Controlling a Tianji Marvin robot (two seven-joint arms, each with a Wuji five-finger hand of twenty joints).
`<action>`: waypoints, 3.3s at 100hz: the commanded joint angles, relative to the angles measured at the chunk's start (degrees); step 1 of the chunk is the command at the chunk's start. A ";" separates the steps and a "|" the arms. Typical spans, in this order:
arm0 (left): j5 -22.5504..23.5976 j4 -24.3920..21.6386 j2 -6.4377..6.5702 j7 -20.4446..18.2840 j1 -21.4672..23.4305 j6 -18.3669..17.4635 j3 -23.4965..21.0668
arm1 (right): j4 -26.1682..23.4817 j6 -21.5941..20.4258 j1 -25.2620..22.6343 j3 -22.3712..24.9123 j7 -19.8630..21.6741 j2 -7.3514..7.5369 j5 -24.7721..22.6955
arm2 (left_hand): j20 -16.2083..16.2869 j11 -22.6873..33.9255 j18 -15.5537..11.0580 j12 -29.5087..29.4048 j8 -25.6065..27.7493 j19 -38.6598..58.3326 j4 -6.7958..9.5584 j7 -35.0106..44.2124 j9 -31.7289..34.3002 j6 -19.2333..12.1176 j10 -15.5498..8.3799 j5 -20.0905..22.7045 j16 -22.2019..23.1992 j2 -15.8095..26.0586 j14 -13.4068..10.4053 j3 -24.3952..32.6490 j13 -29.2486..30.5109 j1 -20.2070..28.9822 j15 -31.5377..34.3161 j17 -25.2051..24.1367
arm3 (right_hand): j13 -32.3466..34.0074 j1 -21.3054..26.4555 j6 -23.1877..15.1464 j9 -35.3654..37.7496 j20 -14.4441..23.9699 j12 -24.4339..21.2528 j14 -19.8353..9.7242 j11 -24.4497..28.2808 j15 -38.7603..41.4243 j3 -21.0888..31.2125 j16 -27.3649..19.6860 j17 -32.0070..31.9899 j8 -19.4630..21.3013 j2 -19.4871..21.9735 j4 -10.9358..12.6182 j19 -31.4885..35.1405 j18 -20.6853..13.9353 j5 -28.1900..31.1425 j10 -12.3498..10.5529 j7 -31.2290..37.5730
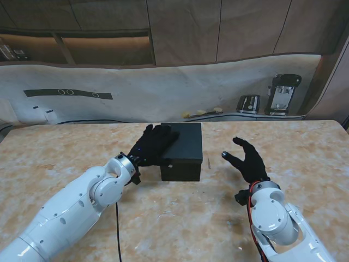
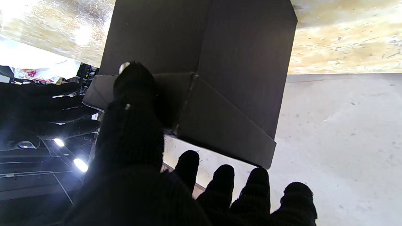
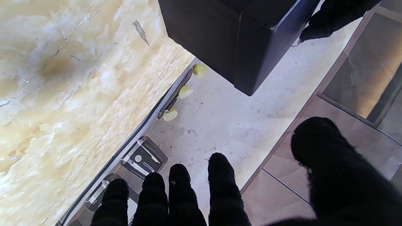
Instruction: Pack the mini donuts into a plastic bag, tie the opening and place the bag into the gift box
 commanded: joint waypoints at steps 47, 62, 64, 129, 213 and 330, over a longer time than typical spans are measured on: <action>-0.53 -1.97 -0.17 -0.79 0.84 1.14 -2.15 | -0.56 0.79 -1.12 -0.31 1.42 -0.20 0.43 | 3.13 0.82 0.20 2.65 -1.28 0.69 0.39 2.55 -1.92 1.21 0.24 -1.51 2.37 7.22 0.21 0.99 -1.56 3.65 0.79 -1.14 | 0.79 0.55 -0.75 1.09 1.17 -0.48 -1.81 -0.76 1.41 0.21 1.44 -1.04 -0.71 -1.29 0.68 0.44 -0.34 -0.65 -1.32 0.79; -1.00 -1.98 -0.19 -1.11 0.83 1.02 -2.12 | -0.58 0.86 -1.23 -0.21 1.56 -0.16 0.34 | 3.55 0.82 0.30 2.99 -1.44 0.74 0.47 2.76 -1.93 0.82 0.25 -1.52 2.57 6.31 0.21 0.78 -1.55 3.27 0.77 -1.22 | 0.74 0.56 -0.76 1.05 1.27 -0.49 -1.78 -0.77 1.44 0.19 1.42 -1.10 -0.72 -1.32 0.70 0.53 -0.26 -0.45 -1.23 0.82; -1.05 -1.94 -0.20 -1.09 0.79 0.93 -2.08 | -0.59 0.90 -1.24 -0.21 1.58 -0.16 0.31 | 3.60 0.81 0.29 3.03 -1.47 0.75 0.50 2.77 -1.94 0.81 0.23 -1.52 2.59 6.14 0.18 0.80 -1.56 3.26 0.75 -1.21 | 0.74 0.62 -0.74 1.06 1.28 -0.49 -1.77 -0.77 1.44 0.22 1.41 -1.12 -0.72 -1.29 0.71 0.54 -0.25 -0.42 -1.22 0.82; -10.56 -11.98 -0.22 -5.96 8.96 0.81 -10.44 | -0.21 -3.68 2.67 -0.43 1.97 0.23 -1.54 | 7.07 2.56 0.47 4.62 -1.50 2.08 0.26 6.60 -1.09 -1.09 -1.00 -1.22 1.01 8.61 -1.09 0.53 -0.11 -5.18 3.20 -1.54 | 1.14 0.90 1.01 1.12 6.75 2.86 -1.33 7.20 6.31 1.81 3.44 -2.63 5.44 -3.67 0.53 6.08 0.02 6.35 -0.73 2.34; -27.80 -9.12 0.15 -21.22 1.97 20.64 -12.06 | 8.75 -2.94 18.18 -8.54 16.23 3.28 -6.98 | 11.35 8.48 0.25 -0.81 -0.20 2.16 0.34 16.35 1.48 -7.89 -2.80 11.66 -2.91 3.79 -2.21 1.05 1.07 -1.84 6.70 -1.70 | 0.83 10.10 -4.13 0.86 9.54 2.38 -0.81 6.75 7.38 2.43 5.35 -3.07 12.04 -16.71 1.91 7.89 2.26 17.56 -0.68 -3.96; -28.27 1.51 -1.01 -19.01 -3.46 15.11 -6.44 | 23.20 -3.88 27.87 -16.93 14.63 1.55 -3.56 | 9.75 6.89 0.11 -0.12 -0.04 1.51 0.40 17.98 1.12 -9.68 -3.33 11.82 -2.31 3.88 -2.64 1.27 0.76 -0.54 5.34 -1.46 | 0.67 14.52 -10.49 1.04 7.09 0.88 -1.22 1.75 4.26 1.24 5.23 -3.04 12.06 -19.31 1.10 4.69 2.35 16.77 -1.98 -2.31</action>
